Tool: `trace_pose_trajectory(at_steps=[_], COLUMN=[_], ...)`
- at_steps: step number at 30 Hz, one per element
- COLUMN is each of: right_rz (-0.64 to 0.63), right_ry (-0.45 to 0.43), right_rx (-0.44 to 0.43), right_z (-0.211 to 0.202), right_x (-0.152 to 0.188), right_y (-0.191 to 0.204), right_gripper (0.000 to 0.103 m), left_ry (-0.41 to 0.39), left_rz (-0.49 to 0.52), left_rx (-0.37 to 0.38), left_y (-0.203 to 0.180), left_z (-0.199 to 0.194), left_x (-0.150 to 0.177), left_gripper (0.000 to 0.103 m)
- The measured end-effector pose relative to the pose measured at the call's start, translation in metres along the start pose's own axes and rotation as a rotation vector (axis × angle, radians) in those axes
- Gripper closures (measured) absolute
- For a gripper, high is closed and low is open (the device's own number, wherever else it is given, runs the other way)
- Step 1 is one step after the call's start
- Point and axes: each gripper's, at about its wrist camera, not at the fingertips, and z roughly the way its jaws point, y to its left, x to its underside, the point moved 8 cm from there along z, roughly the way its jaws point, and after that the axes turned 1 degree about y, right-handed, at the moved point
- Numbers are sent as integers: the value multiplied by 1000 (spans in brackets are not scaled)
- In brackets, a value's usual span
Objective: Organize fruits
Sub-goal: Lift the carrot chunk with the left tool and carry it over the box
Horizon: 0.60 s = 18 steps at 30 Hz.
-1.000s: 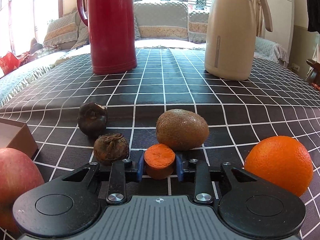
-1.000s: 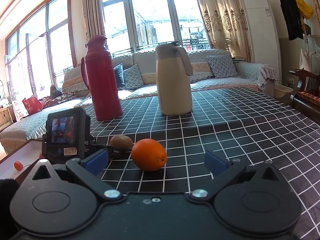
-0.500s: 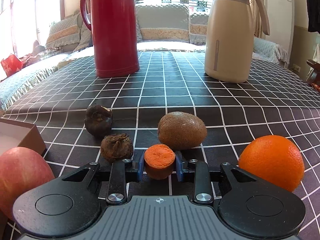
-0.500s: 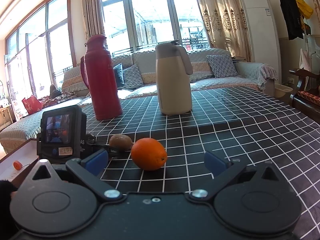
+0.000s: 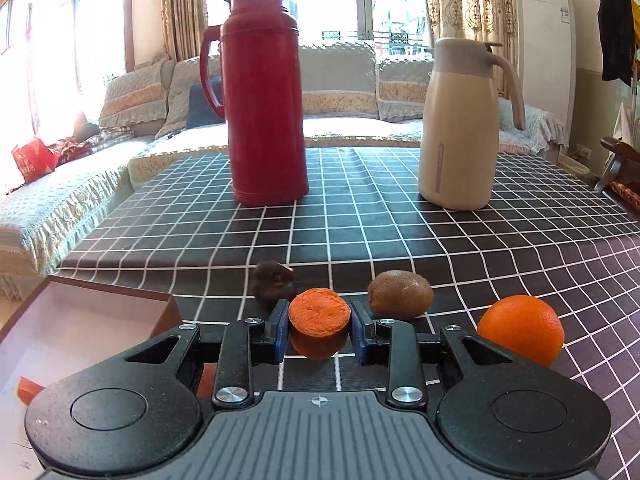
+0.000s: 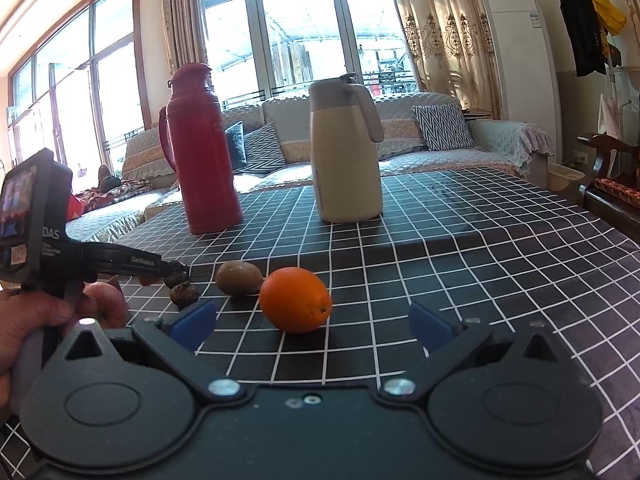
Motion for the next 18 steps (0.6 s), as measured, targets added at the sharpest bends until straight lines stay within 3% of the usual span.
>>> trace_pose_trajectory(at_steps=[6, 18], right_rz=[-11, -15], right_ry=[15, 26], right_rx=[-4, -17], right_z=[2, 10], right_x=[5, 8], right_y=[4, 16], right_gripper=[0, 0], left_ry=[-21, 20], left_rz=[-42, -119], left_rx=[-42, -159], left_y=[52, 149], left_z=[-31, -59], left_x=[2, 41], left_gripper=[72, 72])
